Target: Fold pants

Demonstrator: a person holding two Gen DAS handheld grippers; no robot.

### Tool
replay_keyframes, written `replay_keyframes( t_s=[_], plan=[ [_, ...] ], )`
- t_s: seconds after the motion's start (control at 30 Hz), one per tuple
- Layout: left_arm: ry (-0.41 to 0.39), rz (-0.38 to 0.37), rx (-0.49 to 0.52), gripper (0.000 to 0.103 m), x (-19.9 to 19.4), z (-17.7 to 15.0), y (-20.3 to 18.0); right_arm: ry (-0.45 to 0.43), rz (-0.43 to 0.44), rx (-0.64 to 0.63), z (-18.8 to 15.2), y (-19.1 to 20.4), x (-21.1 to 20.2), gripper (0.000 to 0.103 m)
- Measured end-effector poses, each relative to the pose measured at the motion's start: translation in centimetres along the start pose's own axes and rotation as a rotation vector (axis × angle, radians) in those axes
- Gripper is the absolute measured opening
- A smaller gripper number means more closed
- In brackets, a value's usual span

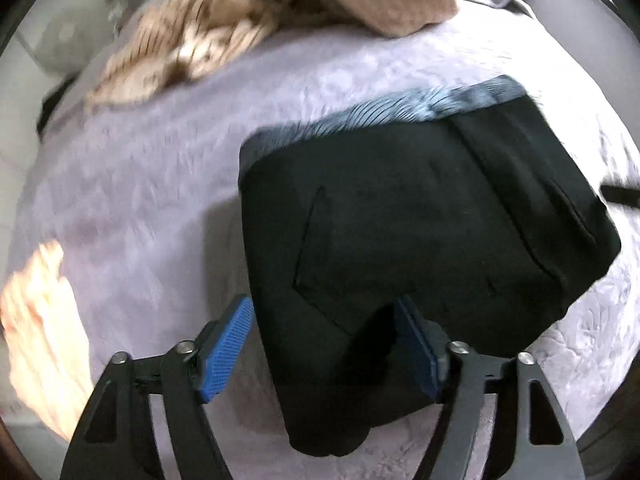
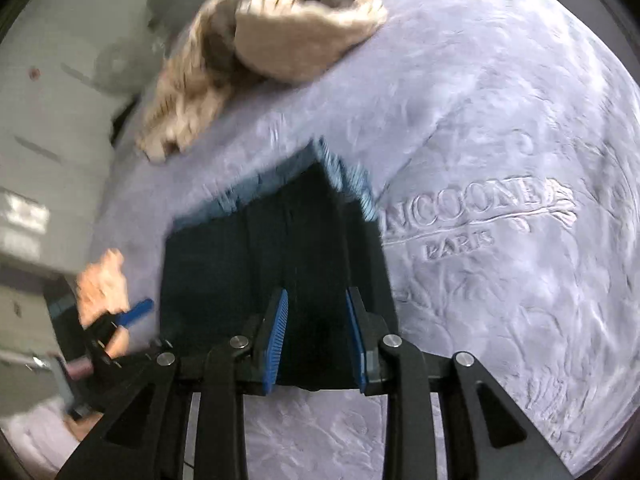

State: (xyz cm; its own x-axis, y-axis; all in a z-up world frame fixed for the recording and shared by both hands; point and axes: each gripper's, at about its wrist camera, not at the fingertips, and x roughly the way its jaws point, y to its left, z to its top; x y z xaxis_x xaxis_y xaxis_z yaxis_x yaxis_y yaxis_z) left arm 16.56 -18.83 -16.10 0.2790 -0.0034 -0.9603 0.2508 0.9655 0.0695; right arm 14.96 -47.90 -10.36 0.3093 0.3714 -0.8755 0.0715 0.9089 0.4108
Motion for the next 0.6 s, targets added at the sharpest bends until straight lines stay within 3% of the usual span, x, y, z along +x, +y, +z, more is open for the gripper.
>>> replay_keyframes(
  t_s=[0.1,0.4,0.43,0.5,0.6],
  plan=[
    [0.036,-0.035,-0.028,0.085,0.0,-0.8,0.3,0.095,-0.057,0.032,-2.0,-0.5,3.5,0.032],
    [0.092,-0.039,-0.025,0.085,-2.6,-1.7,0.4,0.063,-0.035,0.097,-3.0,-1.2,1.2,0.033],
    [0.101,-0.039,-0.029,0.085,-2.9,-1.8,0.4,0.060,-0.028,0.104,-3.0,-1.0,0.9,0.035],
    [0.110,-0.028,-0.031,0.085,-3.1,-1.9,0.4,0.059,-0.016,0.121,-3.4,-0.9,0.2,0.055],
    [0.114,-0.019,-0.045,0.085,-3.6,-1.9,0.4,0.055,0.002,0.126,-4.3,-0.7,-0.8,0.058]
  ],
)
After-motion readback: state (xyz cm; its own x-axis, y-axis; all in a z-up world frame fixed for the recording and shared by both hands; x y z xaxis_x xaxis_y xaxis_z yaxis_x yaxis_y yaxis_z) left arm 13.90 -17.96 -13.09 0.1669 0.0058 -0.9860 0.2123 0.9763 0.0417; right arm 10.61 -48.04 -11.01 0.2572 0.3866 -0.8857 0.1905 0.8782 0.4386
